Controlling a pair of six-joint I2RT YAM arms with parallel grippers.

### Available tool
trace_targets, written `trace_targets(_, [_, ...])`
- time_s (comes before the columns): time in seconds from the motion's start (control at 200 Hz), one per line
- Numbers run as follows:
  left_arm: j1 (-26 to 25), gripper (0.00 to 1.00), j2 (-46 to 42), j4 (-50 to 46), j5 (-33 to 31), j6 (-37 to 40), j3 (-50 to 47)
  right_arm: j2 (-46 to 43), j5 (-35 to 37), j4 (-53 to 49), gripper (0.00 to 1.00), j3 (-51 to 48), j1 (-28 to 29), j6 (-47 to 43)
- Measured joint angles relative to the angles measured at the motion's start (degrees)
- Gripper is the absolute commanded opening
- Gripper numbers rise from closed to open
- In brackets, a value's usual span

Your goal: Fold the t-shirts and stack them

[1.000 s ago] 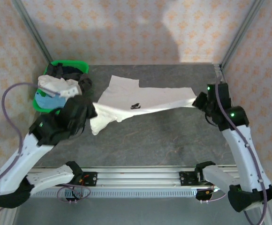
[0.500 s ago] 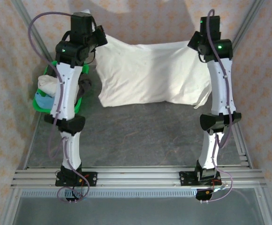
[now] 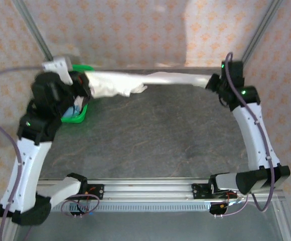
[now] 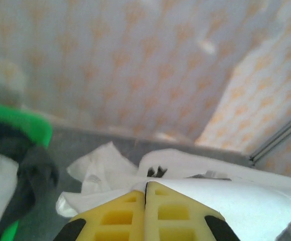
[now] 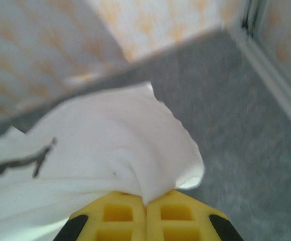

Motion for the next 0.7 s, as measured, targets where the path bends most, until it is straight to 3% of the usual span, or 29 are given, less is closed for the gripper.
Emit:
trace_targets(0.155, [-1.4, 0.0, -8.1, -0.2, -0.4, -7.9, -29.9, -0.1, -1.0, 3.1, 0.01, -21.5, 0.0, 2.5])
trace_targets(0.27, [-4.2, 0.0, -13.6, -6.0, -0.3, -14.5, -41.3, 0.8, 0.1, 0.3, 0.16, -28.7, 0.0, 5.0])
trace_targets(0.31, [-4.8, 0.13, -16.2, -7.9, -0.3, -16.5, -42.9, 0.7, 0.6, -0.6, 0.23, -29.4, 0.0, 5.4])
trace_targets(0.375, [-5.0, 0.38, -19.5, -9.4, -0.5, -18.7, -43.9, 0.3, 2.3, -1.4, 0.26, -29.6, 0.0, 6.6])
trace_targets(0.515, [-5.0, 0.71, -21.4, -9.8, -0.4, -22.4, -45.4, -1.1, 5.2, -3.0, 0.41, -28.9, 0.0, 7.6])
trace_targets(0.57, [-5.0, 0.76, -20.5, -10.0, 0.1, -22.5, -45.4, -1.8, 5.5, -3.3, 0.47, -28.4, 0.0, 8.0])
trace_targets(0.701, [-5.0, 0.77, -16.4, -9.6, 0.8, -22.6, -44.6, -4.8, 4.8, -3.2, 0.54, -27.9, 0.0, 7.9])
